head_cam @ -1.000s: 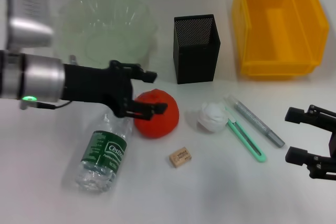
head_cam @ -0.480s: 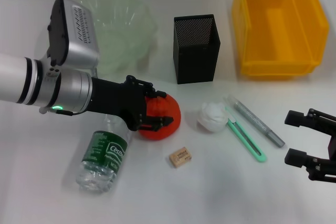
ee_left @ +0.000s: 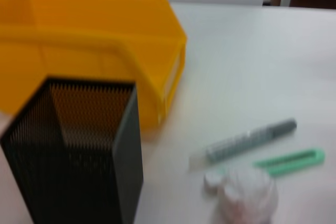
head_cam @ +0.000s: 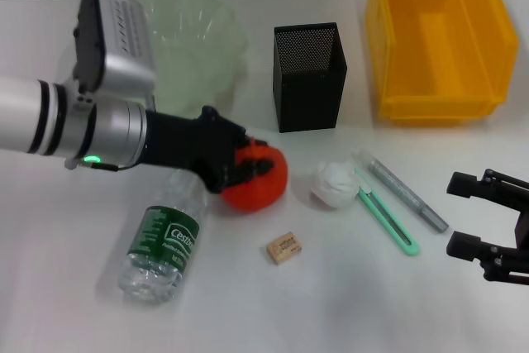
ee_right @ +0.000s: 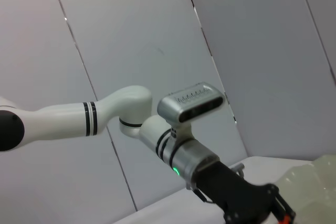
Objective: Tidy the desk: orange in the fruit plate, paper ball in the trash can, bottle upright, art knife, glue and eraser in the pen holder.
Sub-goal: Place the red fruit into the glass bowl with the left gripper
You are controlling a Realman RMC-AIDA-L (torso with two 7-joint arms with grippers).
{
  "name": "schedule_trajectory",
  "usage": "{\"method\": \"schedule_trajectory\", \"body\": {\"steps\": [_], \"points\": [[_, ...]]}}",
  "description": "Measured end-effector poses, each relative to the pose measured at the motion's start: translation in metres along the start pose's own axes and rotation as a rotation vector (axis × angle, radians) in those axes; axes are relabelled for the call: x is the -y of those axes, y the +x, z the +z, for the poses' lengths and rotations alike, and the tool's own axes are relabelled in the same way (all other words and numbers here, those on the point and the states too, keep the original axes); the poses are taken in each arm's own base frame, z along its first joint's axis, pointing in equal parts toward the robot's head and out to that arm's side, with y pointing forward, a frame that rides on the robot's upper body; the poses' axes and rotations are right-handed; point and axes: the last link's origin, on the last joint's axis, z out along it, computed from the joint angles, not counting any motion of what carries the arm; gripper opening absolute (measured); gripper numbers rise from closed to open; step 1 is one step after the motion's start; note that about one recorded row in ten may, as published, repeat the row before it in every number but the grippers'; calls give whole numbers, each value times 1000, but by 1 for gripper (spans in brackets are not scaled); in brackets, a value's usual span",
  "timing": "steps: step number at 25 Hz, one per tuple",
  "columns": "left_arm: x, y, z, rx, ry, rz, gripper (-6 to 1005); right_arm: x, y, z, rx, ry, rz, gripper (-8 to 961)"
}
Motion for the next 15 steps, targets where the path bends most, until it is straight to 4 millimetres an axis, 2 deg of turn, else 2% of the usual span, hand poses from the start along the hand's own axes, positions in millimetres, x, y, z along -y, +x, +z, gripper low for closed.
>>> {"method": "schedule_trajectory", "body": {"steps": [1, 2, 4, 5, 6, 7, 10, 12, 13, 15], "points": [[0, 11, -10, -98, 3, -22, 302, 0, 0, -1, 1, 4, 0, 812], [0, 11, -10, -98, 3, -22, 285, 0, 0, -1, 1, 4, 0, 811], [4, 23, -27, -229, 39, -55, 250, 0, 0, -2, 1, 7, 1, 811], [8, 27, -38, -298, 71, -73, 232, 0, 0, -2, 1, 7, 1, 810], [20, 33, -66, -456, 169, -139, 215, 0, 1, -1, 2, 7, 2, 810], [20, 33, -66, -456, 169, -139, 209, 0, 1, -1, 2, 7, 2, 809], [36, 32, -87, -540, 276, -205, 190, 0, 1, 0, 2, 12, 3, 808], [42, 31, -89, -540, 312, -222, 178, 1, 2, 3, 3, 12, 9, 807], [54, 25, -89, -525, 402, -262, 172, 2, 4, 6, 9, 9, 21, 807], [62, 18, -86, -502, 461, -286, 250, 3, 4, 7, 12, 9, 26, 806]]}}
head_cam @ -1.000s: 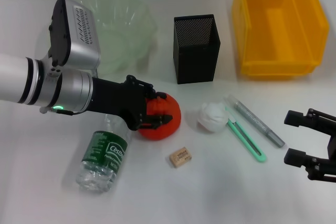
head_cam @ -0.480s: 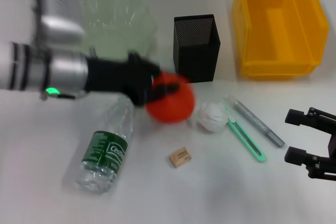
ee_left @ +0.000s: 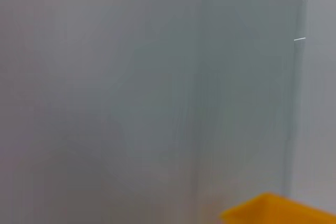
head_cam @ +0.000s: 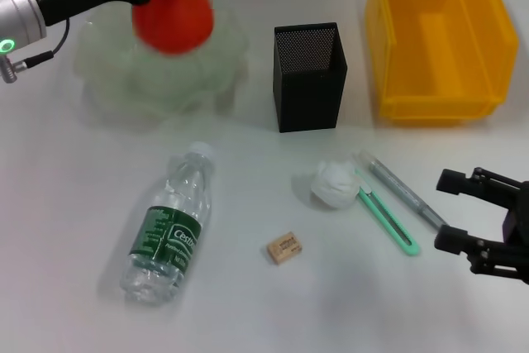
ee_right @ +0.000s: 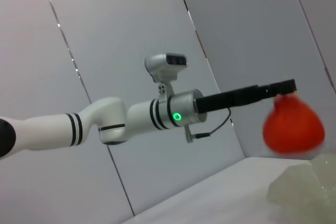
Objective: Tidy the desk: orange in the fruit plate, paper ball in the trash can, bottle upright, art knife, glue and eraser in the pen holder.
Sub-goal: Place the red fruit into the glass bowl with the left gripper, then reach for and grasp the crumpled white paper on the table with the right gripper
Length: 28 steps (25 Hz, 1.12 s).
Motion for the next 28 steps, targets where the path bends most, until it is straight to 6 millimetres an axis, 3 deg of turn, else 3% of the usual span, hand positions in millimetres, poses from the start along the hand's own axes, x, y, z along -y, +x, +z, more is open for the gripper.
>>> {"method": "schedule_trajectory", "body": {"steps": [4, 10, 14, 15, 16, 18, 19, 20, 21, 22, 25, 26, 28], "points": [[7, -10, 6, -12, 65, -3, 390, 4, 0, 4, -3, 8, 3, 804], [7, -13, -4, -95, 81, -47, 523, 7, -1, 8, -6, 7, -1, 802], [-21, -13, -28, -164, -117, -80, 612, 11, -10, 11, 13, -2, -15, 800], [-28, -13, -34, -168, -177, -76, 710, 14, -16, 11, 11, -10, -19, 800], [-47, -14, -47, -143, -344, -50, 807, 20, -33, 11, -12, -29, -25, 799], [-64, -20, -60, -73, -508, -21, 805, 24, -45, 11, -39, -39, -20, 799], [-64, -20, -60, -73, -508, -21, 804, 28, -58, 10, -73, -42, -16, 798], [-70, -24, -67, -36, -571, -15, 803, 31, -73, 11, -119, -39, -15, 798], [-77, -33, -78, 19, -635, -20, 802, 34, -101, 15, -232, -21, -10, 797], [-77, -33, -78, 19, -635, -20, 802, 34, -101, 15, -232, -21, -10, 797], [-76, -45, -89, 53, -604, -40, 801, 29, -138, 37, -457, 23, -32, 796], [-75, -53, -97, 70, -578, -57, 801, 25, -155, 54, -610, 79, -49, 795], [-74, -56, -101, 77, -564, -65, 801, 24, -162, 64, -696, 115, -60, 794]]}}
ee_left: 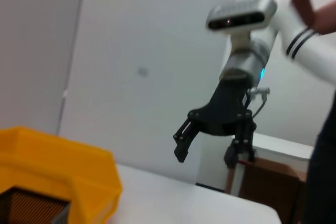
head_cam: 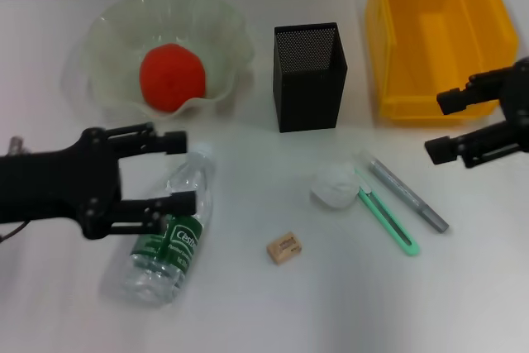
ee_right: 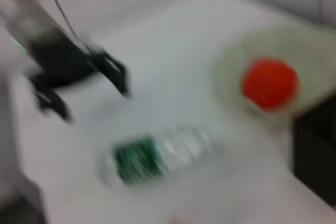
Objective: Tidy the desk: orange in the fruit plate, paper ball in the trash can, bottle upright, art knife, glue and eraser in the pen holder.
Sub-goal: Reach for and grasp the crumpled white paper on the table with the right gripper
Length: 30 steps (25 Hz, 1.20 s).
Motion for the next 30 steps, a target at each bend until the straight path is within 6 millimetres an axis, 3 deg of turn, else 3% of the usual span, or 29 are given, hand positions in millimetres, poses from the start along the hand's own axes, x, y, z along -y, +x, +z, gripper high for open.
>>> {"method": "schedule_trajectory", "body": {"steps": [3, 7, 12, 15, 25, 30], "points": [[-4, -8, -10, 0, 40, -25, 800, -3, -25, 15, -199, 84, 3, 793], [-6, -12, -14, 0, 53, -37, 799, -10, -42, 57, -409, 105, -42, 791], [-7, -16, -15, 1, 66, -48, 798, -8, -42, 113, -537, 178, -135, 789], [-7, -17, -16, 0, 71, -56, 798, -6, -39, 136, -545, 193, -185, 788], [-6, -20, -16, 3, 88, -63, 796, 3, -26, 176, -569, 207, -225, 784], [-5, -19, -16, 5, 91, -64, 795, 2, -26, 180, -560, 188, -216, 691]]}}
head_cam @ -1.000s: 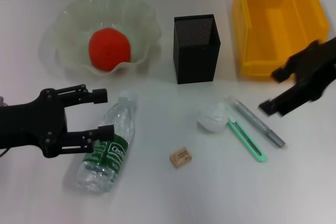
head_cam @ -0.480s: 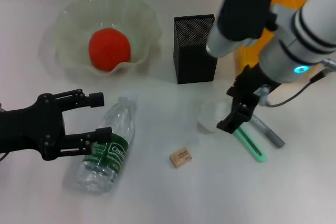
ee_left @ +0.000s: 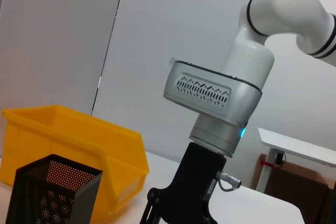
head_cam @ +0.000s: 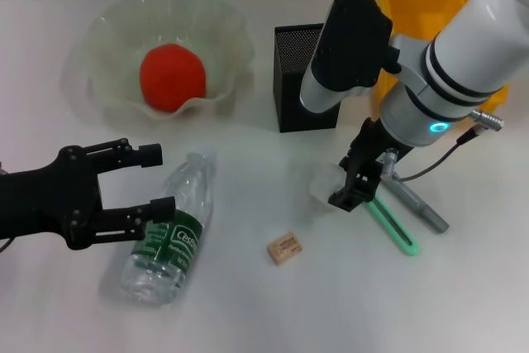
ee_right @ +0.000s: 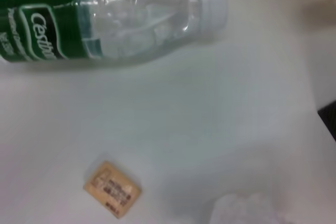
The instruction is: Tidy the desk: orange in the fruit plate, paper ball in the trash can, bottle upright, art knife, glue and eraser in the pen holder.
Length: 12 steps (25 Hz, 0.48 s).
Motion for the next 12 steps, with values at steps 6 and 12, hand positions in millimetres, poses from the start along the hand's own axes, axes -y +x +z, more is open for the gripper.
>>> {"method": "schedule_trajectory", "body": {"steps": [6, 12], "points": [[1, 2, 2, 0, -2, 5, 794, 1, 1, 0, 4, 0, 4, 579], [2, 2, 2, 1, 3, 7, 793, -1, 2, -3, 5, -4, 6, 369]]}}
